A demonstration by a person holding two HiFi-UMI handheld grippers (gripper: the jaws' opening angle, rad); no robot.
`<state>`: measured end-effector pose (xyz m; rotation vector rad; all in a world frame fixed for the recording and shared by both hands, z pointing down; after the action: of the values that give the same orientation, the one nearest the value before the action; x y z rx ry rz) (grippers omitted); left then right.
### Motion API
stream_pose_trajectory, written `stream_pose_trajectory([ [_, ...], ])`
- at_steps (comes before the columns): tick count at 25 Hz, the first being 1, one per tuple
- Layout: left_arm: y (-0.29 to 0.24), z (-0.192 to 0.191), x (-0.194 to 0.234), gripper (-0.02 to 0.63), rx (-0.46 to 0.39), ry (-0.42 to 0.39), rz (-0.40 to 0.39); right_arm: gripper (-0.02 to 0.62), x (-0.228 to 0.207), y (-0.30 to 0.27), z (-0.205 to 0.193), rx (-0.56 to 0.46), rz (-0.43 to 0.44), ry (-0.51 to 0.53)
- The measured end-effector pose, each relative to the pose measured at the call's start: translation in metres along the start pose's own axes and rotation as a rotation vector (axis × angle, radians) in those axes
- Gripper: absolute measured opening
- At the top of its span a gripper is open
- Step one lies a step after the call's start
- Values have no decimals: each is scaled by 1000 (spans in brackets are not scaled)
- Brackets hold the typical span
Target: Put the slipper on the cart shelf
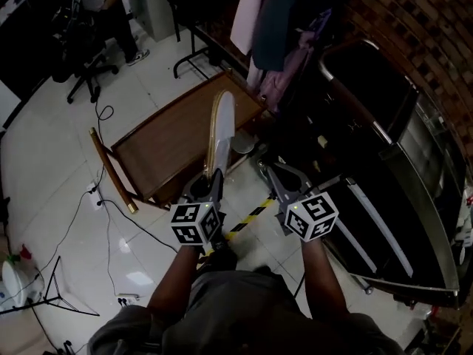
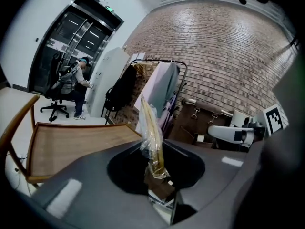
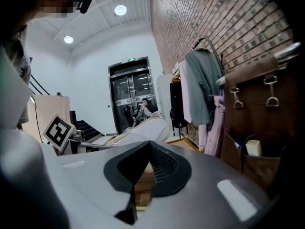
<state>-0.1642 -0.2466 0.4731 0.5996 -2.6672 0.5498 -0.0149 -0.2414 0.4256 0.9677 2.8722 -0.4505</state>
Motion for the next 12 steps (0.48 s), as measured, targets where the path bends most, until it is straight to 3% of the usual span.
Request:
stream_pose_trajectory([
  [6,8,-18,-88,75,23,-63,-102,-2,-32,94,-4,-71,-108,-29],
  [12,35,-60,-173,75,46,-95,-196,-2,-45,188,-21,-102,-191,-47],
])
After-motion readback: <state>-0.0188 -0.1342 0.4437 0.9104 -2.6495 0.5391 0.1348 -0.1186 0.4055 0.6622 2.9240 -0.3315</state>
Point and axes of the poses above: the fingertips, and each gripper's own axes: y backward along the fingers, x to its left, z out of its top, the point moved 2 cm from there along y, backward along the fingers, and after that the axes turned 1 degree about -z, right-handed, at the moved point
